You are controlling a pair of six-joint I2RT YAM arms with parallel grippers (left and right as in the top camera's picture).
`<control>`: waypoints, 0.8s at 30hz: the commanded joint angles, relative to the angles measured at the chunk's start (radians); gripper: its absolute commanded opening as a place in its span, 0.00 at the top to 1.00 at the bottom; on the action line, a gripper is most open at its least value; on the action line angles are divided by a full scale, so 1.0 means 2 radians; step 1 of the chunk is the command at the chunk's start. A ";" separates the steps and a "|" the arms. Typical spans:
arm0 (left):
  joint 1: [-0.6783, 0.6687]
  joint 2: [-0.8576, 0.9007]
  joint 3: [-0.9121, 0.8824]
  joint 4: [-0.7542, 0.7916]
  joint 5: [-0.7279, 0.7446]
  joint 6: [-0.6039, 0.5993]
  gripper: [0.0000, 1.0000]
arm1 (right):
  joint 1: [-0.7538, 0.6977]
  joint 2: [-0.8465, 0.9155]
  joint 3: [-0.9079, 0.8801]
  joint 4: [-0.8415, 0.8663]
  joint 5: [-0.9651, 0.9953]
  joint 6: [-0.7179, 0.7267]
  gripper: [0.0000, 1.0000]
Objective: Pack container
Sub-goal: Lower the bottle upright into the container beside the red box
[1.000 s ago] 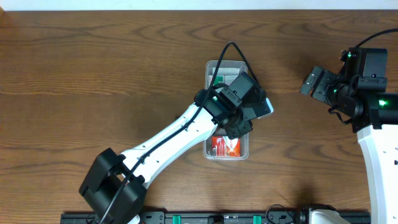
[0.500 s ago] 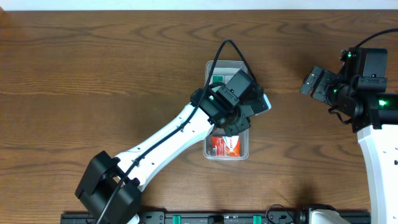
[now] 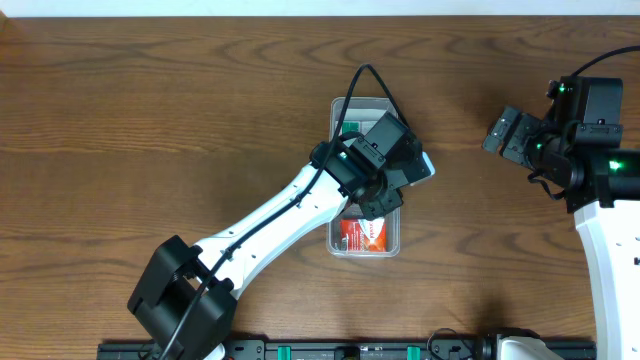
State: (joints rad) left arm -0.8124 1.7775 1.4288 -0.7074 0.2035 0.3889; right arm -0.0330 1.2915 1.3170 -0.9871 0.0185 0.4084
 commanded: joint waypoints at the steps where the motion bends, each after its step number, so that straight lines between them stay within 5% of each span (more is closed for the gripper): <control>1: 0.002 0.002 -0.003 0.001 0.020 -0.014 0.80 | -0.005 -0.001 0.002 -0.001 0.002 -0.003 0.01; 24: 0.002 0.032 -0.007 0.000 0.019 -0.018 0.79 | -0.005 -0.001 0.002 -0.001 0.002 -0.003 0.01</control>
State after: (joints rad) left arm -0.8124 1.8038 1.4284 -0.7013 0.2276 0.3653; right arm -0.0330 1.2915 1.3170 -0.9871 0.0185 0.4084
